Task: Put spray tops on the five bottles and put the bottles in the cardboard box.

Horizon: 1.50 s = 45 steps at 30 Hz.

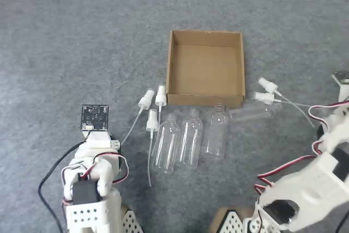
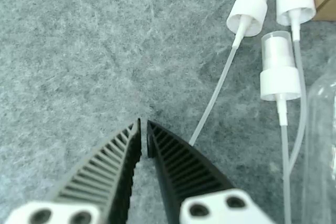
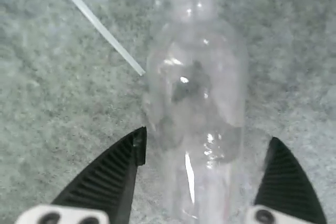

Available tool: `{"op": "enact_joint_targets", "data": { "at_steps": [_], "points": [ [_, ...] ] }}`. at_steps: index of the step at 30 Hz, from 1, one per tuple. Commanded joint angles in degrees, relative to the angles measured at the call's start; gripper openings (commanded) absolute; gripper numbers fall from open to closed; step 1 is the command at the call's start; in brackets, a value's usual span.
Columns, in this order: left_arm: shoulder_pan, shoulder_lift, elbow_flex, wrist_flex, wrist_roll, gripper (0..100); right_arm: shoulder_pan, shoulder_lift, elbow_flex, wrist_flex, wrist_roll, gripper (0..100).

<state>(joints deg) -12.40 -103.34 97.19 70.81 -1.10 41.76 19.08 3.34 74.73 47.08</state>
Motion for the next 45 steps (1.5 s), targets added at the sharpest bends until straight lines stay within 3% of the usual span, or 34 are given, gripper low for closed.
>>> {"op": "enact_joint_targets", "data": {
  "at_steps": [1, 8, 14, 19, 36, 45],
  "points": [
    [-0.2, 0.0, -0.7, -1.4, -0.4, 1, -4.2, -5.8, -4.1, 0.7, 0.8, 32.2],
    [-0.2, 0.0, -0.7, -1.4, -0.4, 1, -9.1, -4.9, -12.4, 2.9, 0.4, 31.8],
    [-0.2, 0.0, -0.7, -1.4, -0.4, 1, -8.3, 5.5, -20.7, 4.4, 0.9, 23.5],
    [-0.2, 0.0, -0.7, -1.4, -0.4, 1, -6.6, 10.8, -25.1, 8.2, 3.0, 23.2],
    [-0.2, 0.0, -0.7, -1.4, -0.4, 1, -4.4, 12.8, -24.7, 8.9, 4.1, 27.3],
    [-0.2, 0.0, -0.7, -1.4, -0.4, 1, -4.2, 17.6, -27.4, 9.1, 4.1, 7.2]
  ]
}}
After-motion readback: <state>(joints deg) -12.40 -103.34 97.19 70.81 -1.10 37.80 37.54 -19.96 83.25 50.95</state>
